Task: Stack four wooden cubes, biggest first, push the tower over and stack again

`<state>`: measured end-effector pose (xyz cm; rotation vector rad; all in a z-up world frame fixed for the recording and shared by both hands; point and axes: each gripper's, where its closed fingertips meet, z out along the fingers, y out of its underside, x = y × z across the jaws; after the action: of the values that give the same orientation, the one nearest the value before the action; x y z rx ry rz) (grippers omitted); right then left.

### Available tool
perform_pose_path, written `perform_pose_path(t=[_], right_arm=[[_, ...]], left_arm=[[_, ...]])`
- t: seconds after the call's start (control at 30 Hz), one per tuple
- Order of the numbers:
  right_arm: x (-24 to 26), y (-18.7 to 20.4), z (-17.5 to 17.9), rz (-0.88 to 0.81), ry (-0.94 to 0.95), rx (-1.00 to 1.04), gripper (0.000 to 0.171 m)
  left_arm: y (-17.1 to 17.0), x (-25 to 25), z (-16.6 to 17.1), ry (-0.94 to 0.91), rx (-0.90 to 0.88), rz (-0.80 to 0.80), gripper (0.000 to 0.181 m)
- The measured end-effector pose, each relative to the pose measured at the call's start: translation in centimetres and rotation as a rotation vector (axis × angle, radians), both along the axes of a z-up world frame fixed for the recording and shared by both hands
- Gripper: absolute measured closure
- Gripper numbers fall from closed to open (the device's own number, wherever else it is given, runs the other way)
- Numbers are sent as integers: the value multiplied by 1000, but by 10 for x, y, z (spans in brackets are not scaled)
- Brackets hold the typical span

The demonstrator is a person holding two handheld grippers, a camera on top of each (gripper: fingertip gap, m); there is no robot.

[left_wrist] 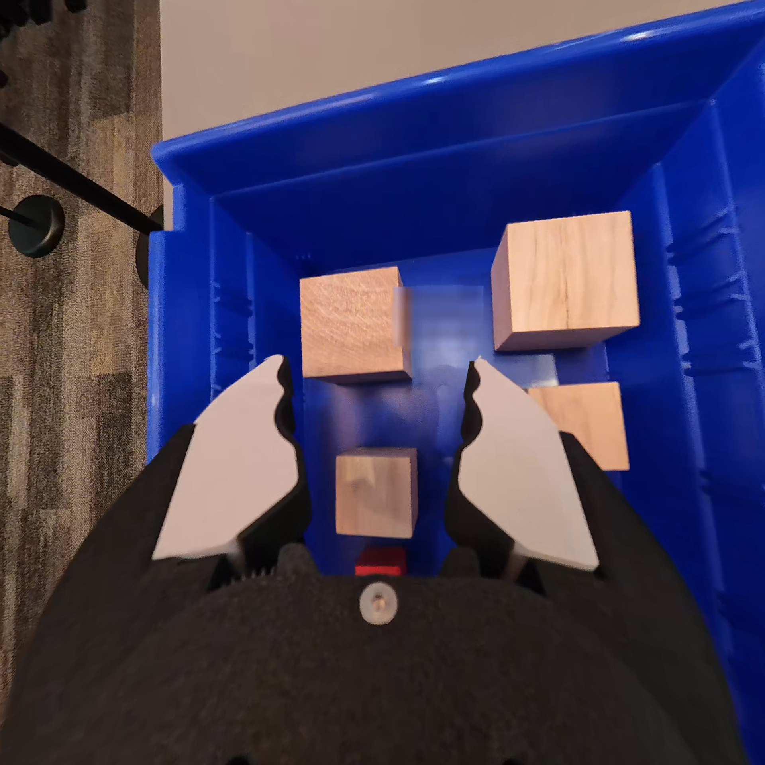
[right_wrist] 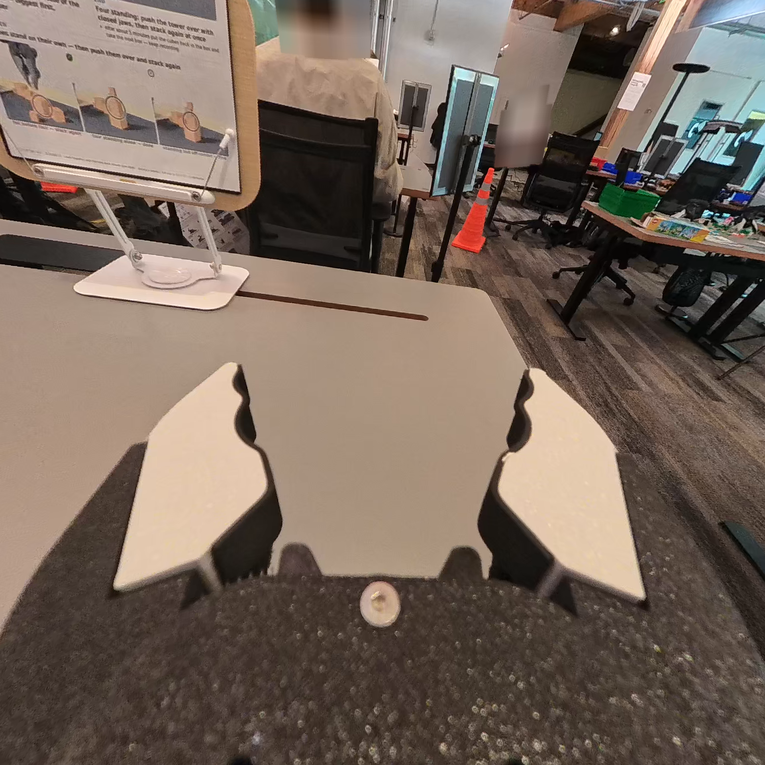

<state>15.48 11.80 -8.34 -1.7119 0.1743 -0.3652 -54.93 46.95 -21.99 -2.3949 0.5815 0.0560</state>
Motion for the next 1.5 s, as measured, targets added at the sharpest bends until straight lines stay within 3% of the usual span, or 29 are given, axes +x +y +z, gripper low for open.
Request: perform_pose_path(t=[0.5, 0.97, 1.5], right_arm=[[5, 5, -6, 0, 4, -15, 51], [6, -1, 1, -5, -7, -4, 52], [-2, -18, 6, 20, 7, 48, 54]], left_arm=[[21, -11, -28, 5, -102, 73, 95], [27, -12, -46, -18, -211, 96, 113], [11, -2, 14, -102, -143, 14, 118]])
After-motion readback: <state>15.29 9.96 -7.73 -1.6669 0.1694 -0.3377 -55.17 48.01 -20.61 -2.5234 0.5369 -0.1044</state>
